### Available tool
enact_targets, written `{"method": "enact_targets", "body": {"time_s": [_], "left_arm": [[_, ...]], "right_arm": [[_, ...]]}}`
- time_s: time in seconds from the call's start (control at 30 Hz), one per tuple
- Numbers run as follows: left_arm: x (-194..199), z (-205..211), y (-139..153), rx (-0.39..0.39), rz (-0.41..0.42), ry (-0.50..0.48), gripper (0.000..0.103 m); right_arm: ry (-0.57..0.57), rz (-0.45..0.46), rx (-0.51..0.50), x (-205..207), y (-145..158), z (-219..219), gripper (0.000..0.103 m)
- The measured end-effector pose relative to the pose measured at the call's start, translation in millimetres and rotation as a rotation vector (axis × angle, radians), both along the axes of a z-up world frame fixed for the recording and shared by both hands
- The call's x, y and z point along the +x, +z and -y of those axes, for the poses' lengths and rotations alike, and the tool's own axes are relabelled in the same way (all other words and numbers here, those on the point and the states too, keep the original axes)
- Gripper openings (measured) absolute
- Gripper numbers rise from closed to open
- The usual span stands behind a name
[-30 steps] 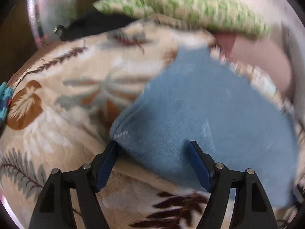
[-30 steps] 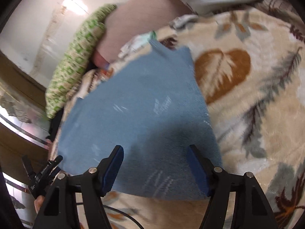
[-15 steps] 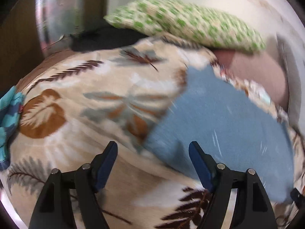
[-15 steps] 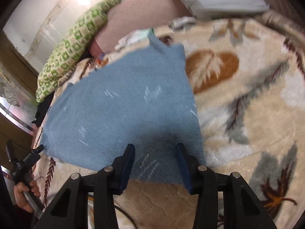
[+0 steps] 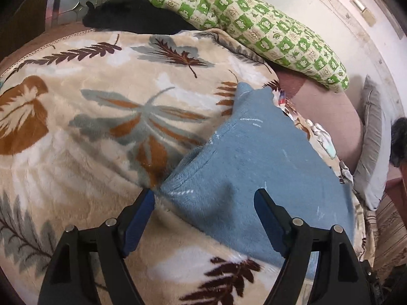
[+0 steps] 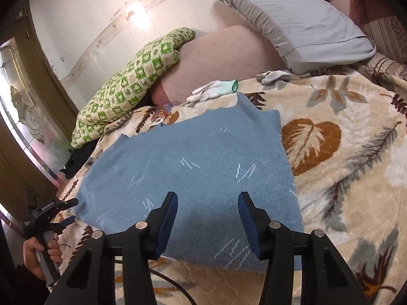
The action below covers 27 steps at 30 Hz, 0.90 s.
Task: Fold small clothes
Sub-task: 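Grasp the edge of the folded blue sweater with the left gripper, then lift the held edge and fold it over the sweater, open left gripper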
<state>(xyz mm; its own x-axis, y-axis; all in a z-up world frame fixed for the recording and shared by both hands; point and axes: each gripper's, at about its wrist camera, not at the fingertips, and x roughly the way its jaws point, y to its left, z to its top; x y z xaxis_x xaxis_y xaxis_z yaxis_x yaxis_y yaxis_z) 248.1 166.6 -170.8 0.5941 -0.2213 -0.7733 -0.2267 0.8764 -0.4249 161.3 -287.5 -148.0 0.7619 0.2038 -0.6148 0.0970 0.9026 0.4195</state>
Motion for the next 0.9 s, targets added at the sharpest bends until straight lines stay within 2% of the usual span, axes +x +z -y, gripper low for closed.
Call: {"method": "enact_targets", "body": {"time_s": [0.03, 0.13, 0.17, 0.2, 0.23, 0.33, 0.4, 0.47, 0.5, 0.6, 0.67, 0.7, 0.8, 0.9], "left_arm": [[1.6, 3.5, -0.6, 0.003, 0.012, -0.016, 0.08], [5.6, 8.8, -3.5, 0.041, 0.015, -0.036, 0.051], [7.6, 8.8, -4.6, 0.052, 0.018, -0.038, 0.046], [8.1, 8.2, -4.8, 0.057, 0.02, -0.04, 0.032], [8.1, 7.1, -4.8, 0.058, 0.027, -0.04, 0.023], [10.1, 4.3, -4.2, 0.061, 0.039, -0.04, 0.021], [11.2, 11.8, -3.1, 0.111, 0.049, -0.059, 0.021], [14.9, 19.7, -4.5, 0.138, 0.045, -0.091, 0.044], [16.1, 24.4, -4.7, 0.133, 0.053, -0.112, 0.061], [16.4, 36.0, -4.8, 0.186, 0.064, -0.117, 0.063], [17.5, 40.2, -5.4, 0.224, 0.07, -0.111, 0.04], [18.4, 39.7, -4.5, 0.231, 0.072, -0.107, 0.023], [20.7, 32.6, -3.8, 0.162, 0.075, -0.092, 0.016], [16.0, 34.3, 3.6, 0.141, 0.1, -0.075, 0.014]], "right_arm": [[0.003, -0.002, 0.001, 0.6, -1.0, -0.4, 0.053], [0.013, -0.014, -0.006, 2.9, -3.6, -3.8, 0.053], [0.015, -0.014, -0.007, 2.6, -4.0, -4.7, 0.053], [0.018, -0.016, -0.01, 3.2, -4.5, -6.0, 0.053], [0.02, -0.019, -0.013, 3.6, -4.8, -7.2, 0.053], [0.025, -0.017, -0.012, 3.4, -6.1, -9.7, 0.053], [0.025, -0.016, -0.016, 3.5, -6.8, -11.4, 0.053], [0.027, -0.019, -0.012, 4.3, -7.5, -12.1, 0.053], [0.022, -0.022, -0.016, 4.6, -8.4, -12.5, 0.053], [0.001, -0.039, 0.004, 5.8, -12.7, -7.3, 0.053], [-0.018, -0.048, 0.038, 6.0, -15.2, 0.0, 0.053], [-0.029, -0.05, 0.056, 5.3, -15.9, 4.0, 0.053], [-0.051, -0.046, 0.072, 3.6, -15.2, 12.1, 0.053], [-0.062, -0.051, 0.072, 1.6, -15.3, 17.9, 0.053]]}}
